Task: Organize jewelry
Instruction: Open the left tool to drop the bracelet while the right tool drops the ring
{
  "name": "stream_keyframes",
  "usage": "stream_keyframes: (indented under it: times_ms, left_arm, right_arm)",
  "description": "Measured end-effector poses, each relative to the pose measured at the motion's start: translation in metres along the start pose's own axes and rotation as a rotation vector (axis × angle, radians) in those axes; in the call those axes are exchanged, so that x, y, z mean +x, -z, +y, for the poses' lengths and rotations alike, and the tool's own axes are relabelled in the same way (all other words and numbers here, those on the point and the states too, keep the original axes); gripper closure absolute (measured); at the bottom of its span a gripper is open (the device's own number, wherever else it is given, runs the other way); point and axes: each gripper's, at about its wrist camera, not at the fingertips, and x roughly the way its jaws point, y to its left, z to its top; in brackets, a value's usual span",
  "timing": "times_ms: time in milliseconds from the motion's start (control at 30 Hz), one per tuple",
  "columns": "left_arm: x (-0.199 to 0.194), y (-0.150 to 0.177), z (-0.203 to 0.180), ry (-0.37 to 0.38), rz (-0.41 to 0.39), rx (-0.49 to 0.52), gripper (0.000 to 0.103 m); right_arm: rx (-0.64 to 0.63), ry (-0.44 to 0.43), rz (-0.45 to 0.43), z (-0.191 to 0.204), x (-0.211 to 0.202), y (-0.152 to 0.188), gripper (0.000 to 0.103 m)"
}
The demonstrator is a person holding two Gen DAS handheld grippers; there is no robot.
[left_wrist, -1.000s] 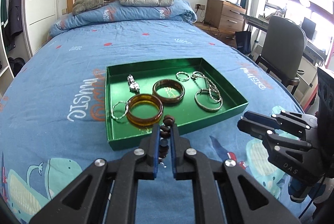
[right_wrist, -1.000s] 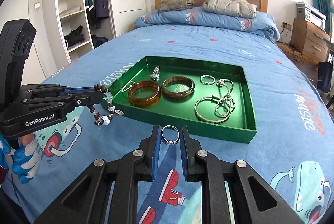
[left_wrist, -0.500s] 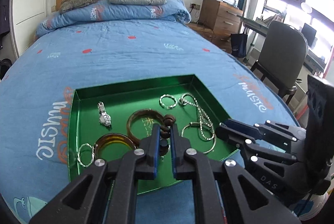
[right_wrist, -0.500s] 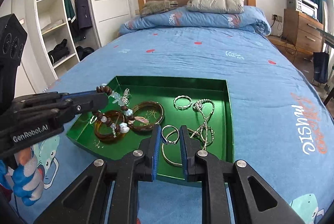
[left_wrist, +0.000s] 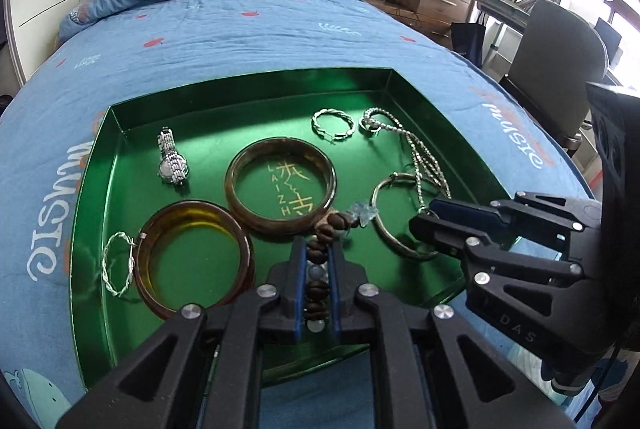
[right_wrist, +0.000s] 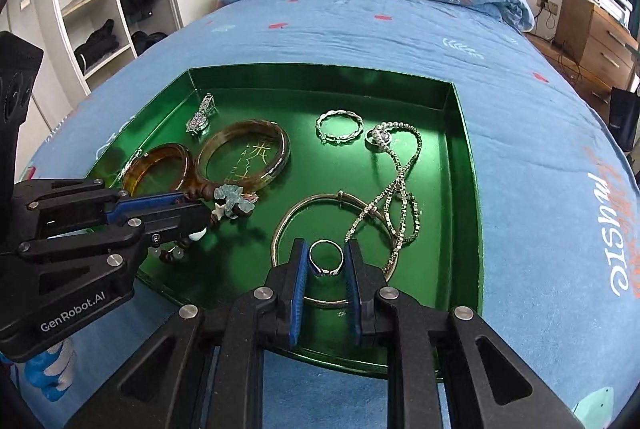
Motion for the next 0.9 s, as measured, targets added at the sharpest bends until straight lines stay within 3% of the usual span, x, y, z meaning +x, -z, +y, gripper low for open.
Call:
stream_keyframes:
  times_ms: [233,367,433,500,567,633,733,900]
  left_arm:
    - [-0.001,0.007,0.003,-0.002,0.016,-0.021,0.091]
    - [-0.003,0.007,0.006,-0.001,0.027,-0.038,0.09]
    - [-0.006,0.006,0.006,-0.008,0.023,-0.041,0.09]
    - [-0.012,0.006,0.007,-0.004,0.007,-0.048,0.087]
    - [-0.022,0.006,0.006,-0.017,-0.021,-0.041,0.073]
    - [-0.033,0.007,0.005,-0.021,-0.05,-0.039,0.067]
    - [-0.046,0.009,0.005,-0.02,-0.066,-0.045,0.066]
    - [-0.079,0.02,0.008,-0.042,-0.101,-0.049,0.06]
  right_arm:
    - [-0.004,0.006,0.017,0.001,-0.004,0.002,0.083]
    - [0.006,0.009,0.02,0.001,-0.007,0.001,0.071]
    - [0.011,0.012,0.01,0.002,-0.013,0.001,0.07]
    - [0.026,0.013,-0.01,0.002,-0.022,0.002,0.067]
    - [0.044,0.011,-0.034,0.002,-0.033,0.004,0.063]
    - [0.058,0.016,-0.06,0.003,-0.045,0.006,0.058]
    - [0.091,0.02,-0.09,0.005,-0.062,0.009,0.05]
    - [0.118,0.03,-0.121,0.012,-0.09,0.016,0.048]
